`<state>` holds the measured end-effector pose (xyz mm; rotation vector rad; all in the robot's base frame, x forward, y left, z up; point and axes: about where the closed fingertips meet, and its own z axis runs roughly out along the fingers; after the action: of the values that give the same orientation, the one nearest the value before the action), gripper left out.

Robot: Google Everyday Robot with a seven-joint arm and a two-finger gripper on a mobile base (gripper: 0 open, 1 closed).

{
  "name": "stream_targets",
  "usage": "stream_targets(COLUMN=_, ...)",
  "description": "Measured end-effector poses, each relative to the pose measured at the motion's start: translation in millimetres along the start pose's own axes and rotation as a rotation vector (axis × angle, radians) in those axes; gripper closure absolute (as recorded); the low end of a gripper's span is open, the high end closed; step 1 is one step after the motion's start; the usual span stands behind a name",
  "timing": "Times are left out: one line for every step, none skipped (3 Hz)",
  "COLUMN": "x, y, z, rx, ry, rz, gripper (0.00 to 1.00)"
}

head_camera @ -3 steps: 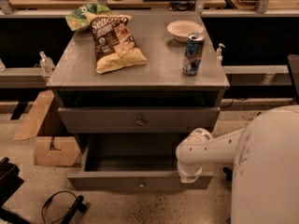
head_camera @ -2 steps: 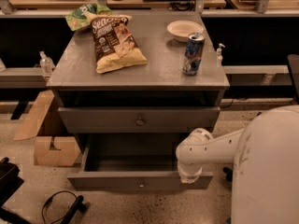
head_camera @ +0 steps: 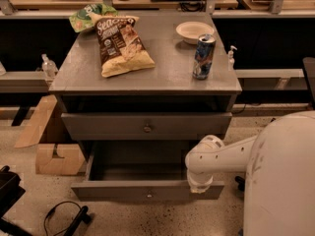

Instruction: Open middle drawer

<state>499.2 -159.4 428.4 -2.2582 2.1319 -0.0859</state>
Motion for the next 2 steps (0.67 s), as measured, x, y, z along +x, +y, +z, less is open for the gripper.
stream_targets(x=0.0, y=0.0, z=0.0, rx=0.0, ry=0.0, rz=0.0, gripper=0.83)
stream_targets(x=0.0, y=0.1, z=0.0, rx=0.0, ry=0.0, rz=0.0, gripper=0.6)
